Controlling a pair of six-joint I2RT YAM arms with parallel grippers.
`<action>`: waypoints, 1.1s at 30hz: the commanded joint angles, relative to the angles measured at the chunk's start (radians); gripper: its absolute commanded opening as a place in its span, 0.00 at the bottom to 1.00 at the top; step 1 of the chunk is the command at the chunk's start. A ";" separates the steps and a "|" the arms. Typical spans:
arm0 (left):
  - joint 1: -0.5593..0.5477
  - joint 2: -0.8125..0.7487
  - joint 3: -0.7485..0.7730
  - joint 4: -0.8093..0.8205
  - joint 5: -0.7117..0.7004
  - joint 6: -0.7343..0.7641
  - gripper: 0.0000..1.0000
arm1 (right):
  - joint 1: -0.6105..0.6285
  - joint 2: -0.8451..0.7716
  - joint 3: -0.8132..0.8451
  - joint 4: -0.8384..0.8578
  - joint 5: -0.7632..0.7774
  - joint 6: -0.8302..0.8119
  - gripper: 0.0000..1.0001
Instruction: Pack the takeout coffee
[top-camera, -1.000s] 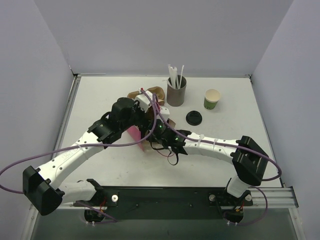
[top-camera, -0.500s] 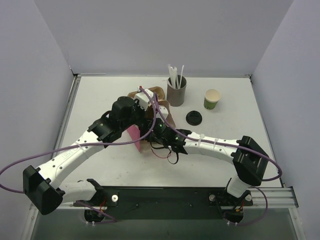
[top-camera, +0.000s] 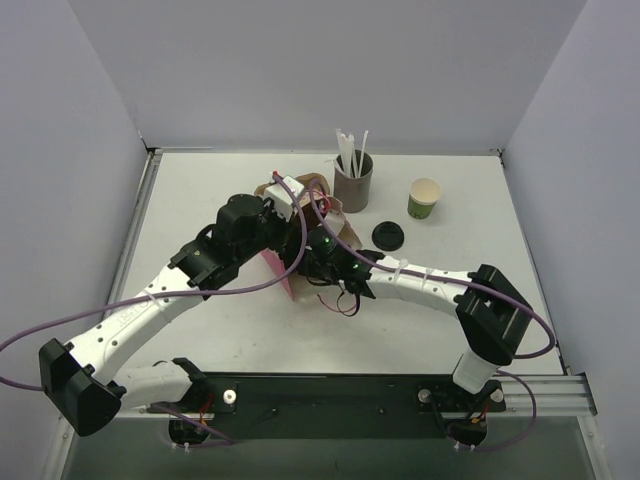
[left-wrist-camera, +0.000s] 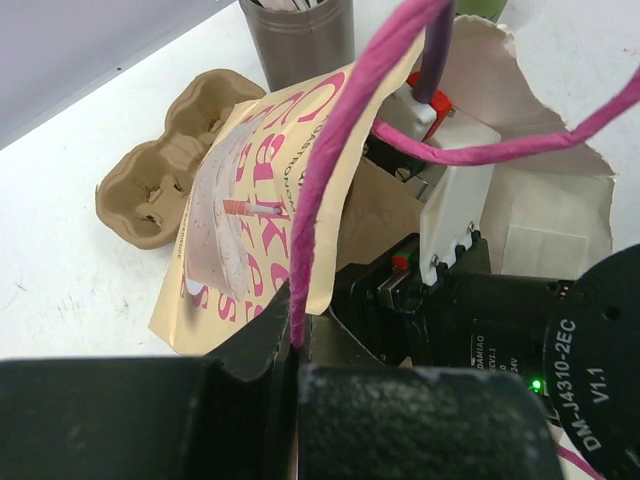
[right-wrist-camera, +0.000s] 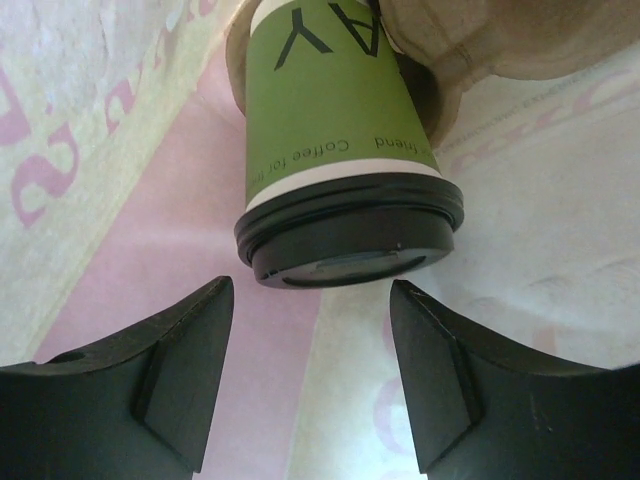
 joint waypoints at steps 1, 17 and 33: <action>-0.003 -0.038 -0.005 0.085 0.037 -0.016 0.00 | -0.014 0.019 0.006 0.050 -0.024 0.058 0.59; -0.003 -0.047 -0.021 0.085 0.051 0.004 0.00 | -0.014 -0.006 0.040 -0.022 0.043 -0.010 0.74; 0.091 -0.038 0.019 0.036 0.225 0.064 0.00 | 0.012 -0.049 0.078 -0.035 0.074 -0.270 0.77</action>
